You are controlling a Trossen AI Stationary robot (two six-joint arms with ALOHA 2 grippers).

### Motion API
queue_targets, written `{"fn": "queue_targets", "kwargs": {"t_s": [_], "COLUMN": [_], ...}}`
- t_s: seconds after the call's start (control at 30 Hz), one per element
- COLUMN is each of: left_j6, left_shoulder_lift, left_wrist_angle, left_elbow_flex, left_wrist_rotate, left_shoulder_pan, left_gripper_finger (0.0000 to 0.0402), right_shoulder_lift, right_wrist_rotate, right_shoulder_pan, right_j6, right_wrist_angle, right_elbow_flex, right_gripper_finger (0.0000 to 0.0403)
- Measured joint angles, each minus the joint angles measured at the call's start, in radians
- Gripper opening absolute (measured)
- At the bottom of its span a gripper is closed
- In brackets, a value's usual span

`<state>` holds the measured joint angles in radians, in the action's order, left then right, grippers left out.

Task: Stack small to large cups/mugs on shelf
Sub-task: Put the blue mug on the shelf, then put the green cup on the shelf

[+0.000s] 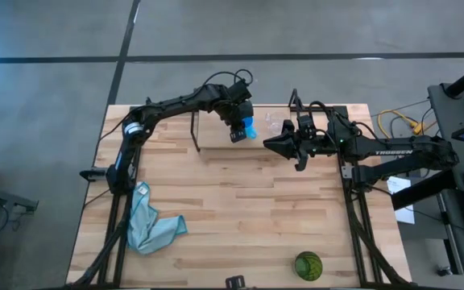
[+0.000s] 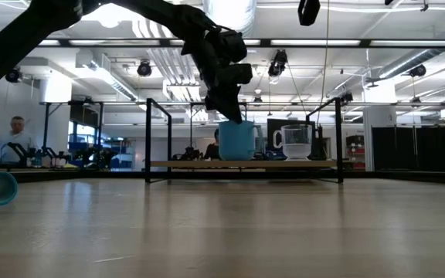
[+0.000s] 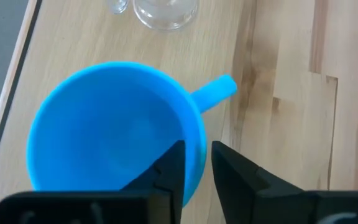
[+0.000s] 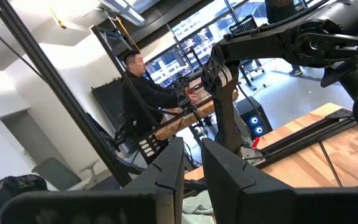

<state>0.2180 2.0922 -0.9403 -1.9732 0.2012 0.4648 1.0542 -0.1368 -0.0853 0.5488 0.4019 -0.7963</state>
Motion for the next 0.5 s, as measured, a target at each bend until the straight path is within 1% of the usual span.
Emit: {"fn": "queue_targets", "kwargs": {"t_s": [0.17, 0.27, 0.43, 0.5], "left_j6": [-0.004, -0.056, -0.084, -0.106], "left_shoulder_lift": [0.000, -0.007, -0.052, -0.084], "left_wrist_angle": [0.013, 0.009, -0.034, -0.065], "left_elbow_flex": [-0.008, -0.023, -0.044, -0.044], "left_wrist_rotate": [0.000, 0.002, 0.071, 0.089], "left_shoulder_pan": [-0.002, -0.011, -0.030, -0.042], "left_gripper_finger": [0.0065, 0.0066, 0.0066, 0.0066], "right_shoulder_lift": [0.000, 0.000, 0.000, 0.000], "right_wrist_rotate": [0.000, 0.000, -0.004, -0.004], "right_shoulder_pan": [0.000, 0.003, 0.011, 0.011], "right_j6": [0.000, 0.007, 0.138, 0.162], "right_wrist_angle": [0.000, 0.000, 0.000, 0.000], "right_elbow_flex": [0.000, 0.000, 0.000, 0.000], "right_gripper_finger": [0.0052, 0.0052, 0.0052, 0.0052]}}
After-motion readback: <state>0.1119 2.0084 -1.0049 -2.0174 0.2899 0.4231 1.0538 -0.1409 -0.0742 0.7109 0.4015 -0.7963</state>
